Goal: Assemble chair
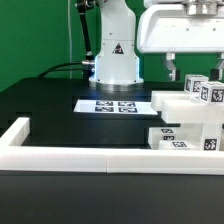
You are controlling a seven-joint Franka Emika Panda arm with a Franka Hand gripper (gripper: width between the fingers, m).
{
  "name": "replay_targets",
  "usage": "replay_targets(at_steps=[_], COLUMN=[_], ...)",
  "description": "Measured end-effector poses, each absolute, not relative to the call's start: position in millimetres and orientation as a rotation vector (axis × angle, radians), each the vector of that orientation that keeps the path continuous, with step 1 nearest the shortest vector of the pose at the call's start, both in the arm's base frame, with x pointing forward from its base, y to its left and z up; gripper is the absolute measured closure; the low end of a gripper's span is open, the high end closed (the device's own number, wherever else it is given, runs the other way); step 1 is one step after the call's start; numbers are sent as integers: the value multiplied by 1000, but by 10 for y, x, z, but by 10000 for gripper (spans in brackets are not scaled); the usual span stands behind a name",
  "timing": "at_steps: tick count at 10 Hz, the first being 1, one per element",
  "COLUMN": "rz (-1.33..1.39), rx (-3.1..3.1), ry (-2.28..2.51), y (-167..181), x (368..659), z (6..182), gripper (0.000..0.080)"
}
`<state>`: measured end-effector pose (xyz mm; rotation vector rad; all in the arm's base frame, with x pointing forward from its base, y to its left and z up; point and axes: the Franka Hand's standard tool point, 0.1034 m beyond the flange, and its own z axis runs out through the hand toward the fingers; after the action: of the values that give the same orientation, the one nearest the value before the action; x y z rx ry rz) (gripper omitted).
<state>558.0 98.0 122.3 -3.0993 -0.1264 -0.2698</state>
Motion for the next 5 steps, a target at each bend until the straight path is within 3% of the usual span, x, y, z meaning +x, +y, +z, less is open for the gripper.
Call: replay_targets(at_steps=[1, 2, 3, 5], rz=[-270, -269, -269, -265], rx=[-3099, -3098, -3098, -3085], ry=[-125, -84, -84, 112], y=[979, 980, 978, 981], x=[5580, 5580, 5581, 5582], z=[1223, 1223, 1223, 1225], gripper=[378, 378, 514, 514])
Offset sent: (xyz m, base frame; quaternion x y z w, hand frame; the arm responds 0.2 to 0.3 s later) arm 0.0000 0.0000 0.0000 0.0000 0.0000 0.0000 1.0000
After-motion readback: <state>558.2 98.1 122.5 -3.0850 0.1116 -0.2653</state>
